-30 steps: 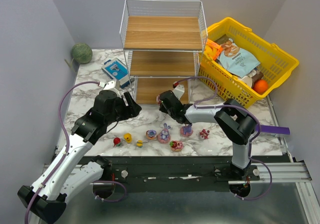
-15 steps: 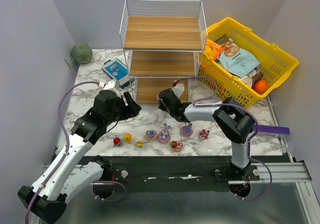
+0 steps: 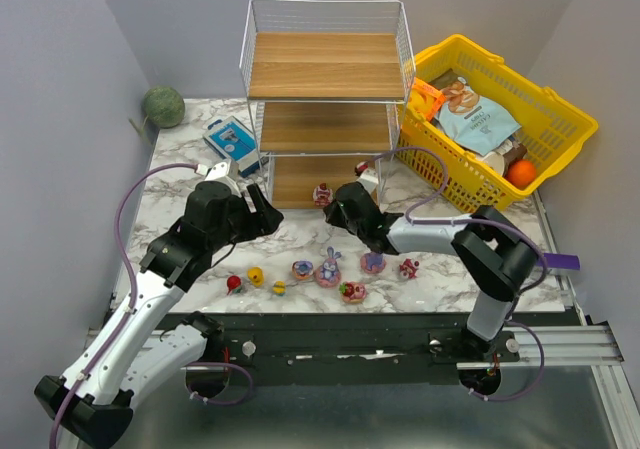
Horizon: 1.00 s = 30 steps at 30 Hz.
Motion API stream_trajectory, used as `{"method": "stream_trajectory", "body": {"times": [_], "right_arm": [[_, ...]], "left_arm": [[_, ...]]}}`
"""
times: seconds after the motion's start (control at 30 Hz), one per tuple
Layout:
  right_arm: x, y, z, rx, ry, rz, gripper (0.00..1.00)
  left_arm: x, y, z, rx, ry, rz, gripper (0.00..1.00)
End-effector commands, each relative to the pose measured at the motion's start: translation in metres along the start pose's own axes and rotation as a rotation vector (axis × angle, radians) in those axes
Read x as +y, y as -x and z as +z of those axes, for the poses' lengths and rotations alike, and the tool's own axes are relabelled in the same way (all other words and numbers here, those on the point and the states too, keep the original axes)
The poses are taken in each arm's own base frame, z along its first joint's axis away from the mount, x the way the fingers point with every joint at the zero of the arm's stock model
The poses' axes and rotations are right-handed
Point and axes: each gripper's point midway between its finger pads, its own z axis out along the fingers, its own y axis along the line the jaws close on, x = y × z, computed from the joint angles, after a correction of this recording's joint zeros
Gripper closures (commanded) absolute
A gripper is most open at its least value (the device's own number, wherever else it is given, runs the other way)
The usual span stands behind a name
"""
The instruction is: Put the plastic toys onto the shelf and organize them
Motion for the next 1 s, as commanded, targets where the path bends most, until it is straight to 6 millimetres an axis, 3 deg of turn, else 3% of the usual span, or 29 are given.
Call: {"method": "stream_trajectory", "body": {"times": [0.0, 0.2, 0.33, 0.37, 0.4, 0.47, 0.53, 0.6, 0.63, 0.77, 0.97], "right_arm": [[0.029, 0.028, -0.032, -0.036, 0.137, 0.037, 0.99], [0.041, 0.043, -0.07, 0.012, 0.163, 0.023, 0.98], [0.023, 0.036, -0.094, 0.098, 0.094, -0.047, 0.84], [0.011, 0.024, -0.101, 0.143, 0.079, -0.071, 0.78], [0.015, 0.029, -0.115, 0.135, 0.134, -0.122, 0.73], [0.018, 0.011, -0.133, 0.211, 0.25, -0.214, 0.61], [0.019, 0.011, -0.152, 0.207, 0.317, -0.324, 0.54], [0.012, -0.005, -0.168, 0.258, 0.37, -0.404, 0.44], [0.015, -0.003, -0.178, 0.248, 0.395, -0.416, 0.41], [0.005, -0.026, -0.187, 0.292, 0.412, -0.51, 0.27], [0.0, -0.079, -0.192, 0.389, 0.434, -0.685, 0.25]], "left_arm": [[-0.006, 0.0, -0.005, 0.0, -0.042, -0.003, 0.2], [-0.006, -0.002, -0.004, 0.003, -0.046, -0.003, 0.18], [-0.006, -0.001, -0.004, 0.0, -0.052, 0.008, 0.14], [-0.006, -0.001, -0.004, -0.003, -0.051, 0.012, 0.14], [-0.006, 0.0, -0.003, -0.005, -0.053, 0.024, 0.13], [-0.006, 0.001, -0.002, -0.007, -0.054, 0.037, 0.12], [-0.007, 0.002, 0.001, -0.011, -0.059, 0.049, 0.1], [-0.008, 0.003, 0.002, -0.016, -0.064, 0.055, 0.1], [-0.009, 0.004, 0.004, -0.017, -0.067, 0.06, 0.09], [-0.009, 0.003, 0.009, -0.006, -0.064, 0.066, 0.04], [-0.009, 0.003, 0.012, 0.004, -0.064, 0.092, 0.01]]}}
